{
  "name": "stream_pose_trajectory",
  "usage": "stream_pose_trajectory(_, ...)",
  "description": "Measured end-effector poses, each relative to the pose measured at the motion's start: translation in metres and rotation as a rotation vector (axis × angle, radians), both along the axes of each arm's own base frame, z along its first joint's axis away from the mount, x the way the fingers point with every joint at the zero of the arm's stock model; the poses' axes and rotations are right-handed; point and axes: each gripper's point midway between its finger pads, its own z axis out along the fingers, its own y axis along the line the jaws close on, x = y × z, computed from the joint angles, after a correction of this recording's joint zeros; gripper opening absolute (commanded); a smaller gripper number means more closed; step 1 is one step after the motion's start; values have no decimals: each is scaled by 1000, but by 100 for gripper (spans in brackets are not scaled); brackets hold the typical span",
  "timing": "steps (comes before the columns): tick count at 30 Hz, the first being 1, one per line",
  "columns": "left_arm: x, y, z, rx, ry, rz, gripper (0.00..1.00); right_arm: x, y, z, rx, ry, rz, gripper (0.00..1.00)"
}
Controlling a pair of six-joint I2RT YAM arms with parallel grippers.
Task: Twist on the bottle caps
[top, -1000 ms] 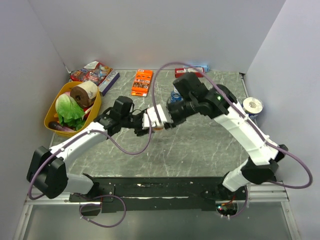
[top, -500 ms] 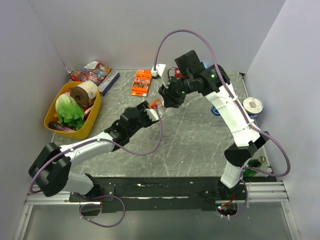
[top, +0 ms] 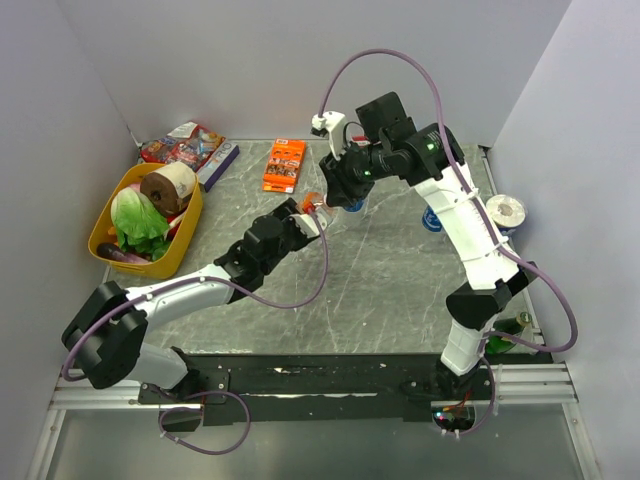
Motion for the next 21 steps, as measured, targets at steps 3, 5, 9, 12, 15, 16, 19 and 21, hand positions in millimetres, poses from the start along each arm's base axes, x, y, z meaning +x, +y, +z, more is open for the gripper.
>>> stream_pose_trajectory(3, 2, 1, 2, -20, -8, 22, 1, 3, 2, 4, 15, 2, -22, 0)
stream_pose_trajectory(5, 7, -1, 3, -33, -19, 49, 1, 7, 1, 6, 15, -11, -41, 0)
stream_pose_trajectory(9, 15, -12, -1, -66, -15, 87, 29, 18, -5, 4, -15, -40, -88, 0)
stream_pose_trajectory(12, 15, -16, -6, -71, 8, 84, 77, 23, -6, 2, -33, -56, -92, 0)
stream_pose_trajectory(15, 12, -23, -8, -50, 29, 41, 96, 25, -6, 3, -38, -89, -67, 0)
stream_pose_trajectory(16, 9, -27, -10, -37, 37, 13, 96, 27, -3, 2, -38, -113, -51, 0)
stream_pose_trajectory(19, -5, -36, -21, 1, 92, -74, 96, 21, 1, -2, -58, -152, 9, 0)
stream_pose_trajectory(21, -14, -36, -24, 19, 124, -118, 96, 18, 0, -3, -77, -176, 40, 0)
